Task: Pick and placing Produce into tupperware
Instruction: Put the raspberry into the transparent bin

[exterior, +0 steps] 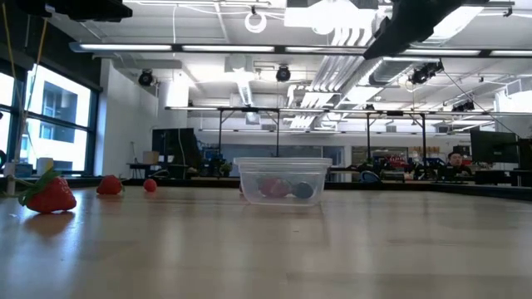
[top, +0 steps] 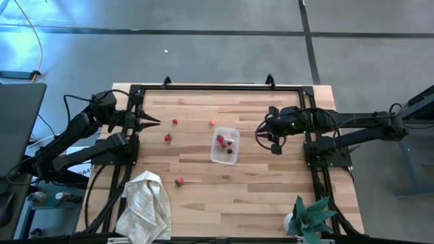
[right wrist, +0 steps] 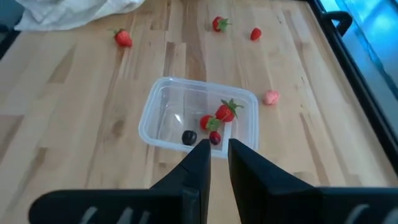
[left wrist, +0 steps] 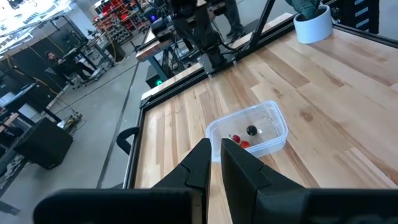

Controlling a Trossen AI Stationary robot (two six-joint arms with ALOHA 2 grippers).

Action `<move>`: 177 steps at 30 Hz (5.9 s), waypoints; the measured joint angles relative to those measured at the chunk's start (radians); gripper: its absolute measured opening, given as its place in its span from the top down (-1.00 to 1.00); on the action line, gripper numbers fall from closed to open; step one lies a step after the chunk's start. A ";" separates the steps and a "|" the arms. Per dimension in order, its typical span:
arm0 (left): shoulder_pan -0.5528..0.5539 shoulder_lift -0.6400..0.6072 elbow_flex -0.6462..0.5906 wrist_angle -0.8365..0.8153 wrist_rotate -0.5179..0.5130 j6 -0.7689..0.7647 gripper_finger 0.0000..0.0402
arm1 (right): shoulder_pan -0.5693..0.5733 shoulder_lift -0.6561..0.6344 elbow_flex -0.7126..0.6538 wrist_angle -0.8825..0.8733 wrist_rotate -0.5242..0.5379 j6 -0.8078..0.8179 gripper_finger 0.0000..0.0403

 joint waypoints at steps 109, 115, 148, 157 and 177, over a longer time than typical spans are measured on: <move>0.012 1.117 0.236 -0.217 -0.554 0.324 0.06 | 0.000 0.000 -0.001 -0.003 0.000 0.062 0.77; 0.006 1.146 0.236 -0.219 -0.557 0.366 0.06 | 0.000 0.000 -0.001 -0.003 0.000 0.062 0.77; 0.006 1.280 0.236 -0.145 -0.602 0.431 0.14 | 0.000 0.000 -0.001 -0.003 0.000 0.062 0.77; 0.006 1.280 0.236 -0.152 -0.600 0.437 0.41 | 0.000 0.000 -0.001 -0.003 0.000 0.062 0.77; 0.006 1.280 0.236 -0.151 -0.621 0.346 0.54 | 0.000 0.000 -0.001 -0.003 0.000 0.062 0.77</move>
